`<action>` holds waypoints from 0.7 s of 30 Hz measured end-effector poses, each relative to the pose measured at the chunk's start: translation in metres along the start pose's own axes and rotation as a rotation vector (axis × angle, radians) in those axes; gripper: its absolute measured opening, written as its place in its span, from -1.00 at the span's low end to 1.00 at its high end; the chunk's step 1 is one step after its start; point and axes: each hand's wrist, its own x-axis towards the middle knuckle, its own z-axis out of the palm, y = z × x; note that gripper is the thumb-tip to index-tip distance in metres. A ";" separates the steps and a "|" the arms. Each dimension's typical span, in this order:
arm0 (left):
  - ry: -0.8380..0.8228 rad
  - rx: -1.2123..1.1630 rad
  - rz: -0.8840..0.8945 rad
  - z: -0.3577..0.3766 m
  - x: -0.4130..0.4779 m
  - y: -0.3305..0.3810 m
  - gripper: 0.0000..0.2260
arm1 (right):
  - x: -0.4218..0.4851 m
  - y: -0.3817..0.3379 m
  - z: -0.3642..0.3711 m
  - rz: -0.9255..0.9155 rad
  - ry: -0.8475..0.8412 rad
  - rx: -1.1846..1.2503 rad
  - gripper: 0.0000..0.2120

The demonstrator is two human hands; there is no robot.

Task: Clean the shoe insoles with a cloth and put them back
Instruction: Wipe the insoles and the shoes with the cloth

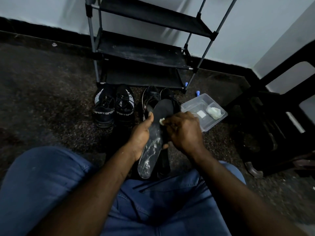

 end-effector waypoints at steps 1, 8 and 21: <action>0.017 -0.004 0.034 0.000 0.001 0.000 -0.51 | -0.007 -0.002 0.001 -0.046 -0.029 -0.018 -0.71; 0.056 0.059 0.017 0.001 0.000 0.004 -0.50 | -0.016 0.004 0.009 0.179 0.091 0.097 -0.79; -0.118 0.016 -0.139 -0.001 -0.003 0.010 -0.40 | -0.012 -0.016 0.004 0.701 0.072 0.949 -0.92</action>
